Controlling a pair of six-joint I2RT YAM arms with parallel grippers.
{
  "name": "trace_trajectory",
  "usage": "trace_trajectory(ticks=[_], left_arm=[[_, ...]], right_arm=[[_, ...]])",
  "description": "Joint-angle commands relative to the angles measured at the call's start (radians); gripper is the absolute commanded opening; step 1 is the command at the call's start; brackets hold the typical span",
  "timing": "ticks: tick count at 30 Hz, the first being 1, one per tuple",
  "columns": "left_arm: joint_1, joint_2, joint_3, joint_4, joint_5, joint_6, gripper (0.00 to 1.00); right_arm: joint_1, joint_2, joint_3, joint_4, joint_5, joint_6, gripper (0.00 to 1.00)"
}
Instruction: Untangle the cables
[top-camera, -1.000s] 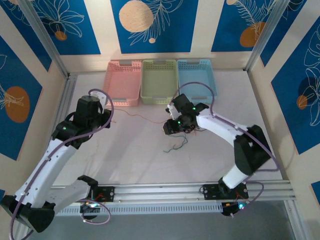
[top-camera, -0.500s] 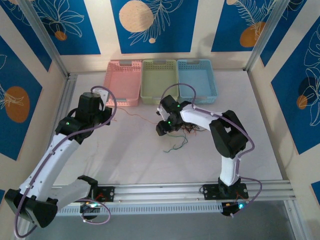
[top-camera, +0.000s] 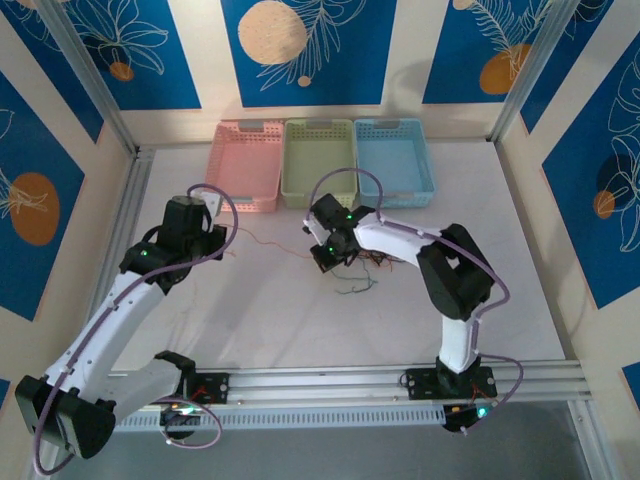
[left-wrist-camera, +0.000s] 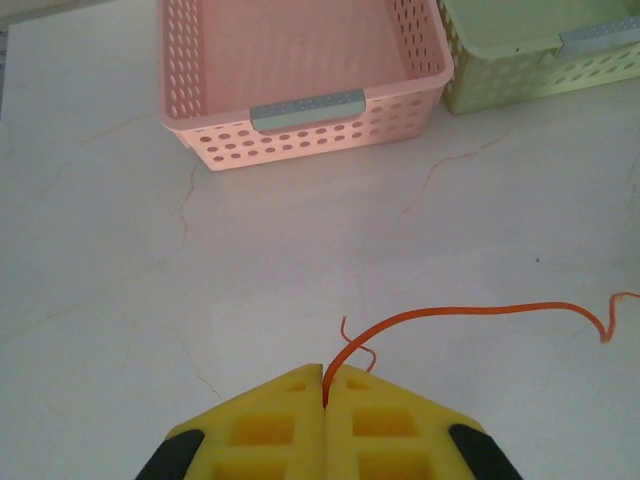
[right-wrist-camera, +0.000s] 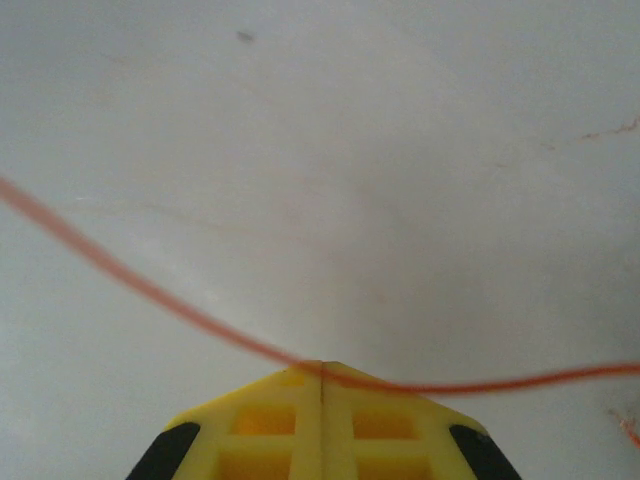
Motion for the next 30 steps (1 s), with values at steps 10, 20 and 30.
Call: trace_trajectory(ticks=[10, 20, 30], left_arm=[[0.012, 0.018, -0.014, 0.013, 0.063, 0.019, 0.0], [0.012, 0.019, -0.018, 0.014, 0.056, 0.022, 0.0], [0.012, 0.023, -0.02, 0.016, 0.051, 0.023, 0.0]], right_arm=[[0.035, -0.431, -0.127, 0.279, -0.54, 0.099, 0.0], [0.037, -0.504, -0.073, 0.326, -0.512, 0.15, 0.0], [-0.033, -0.358, 0.035, 0.419, -0.352, 0.323, 0.0]])
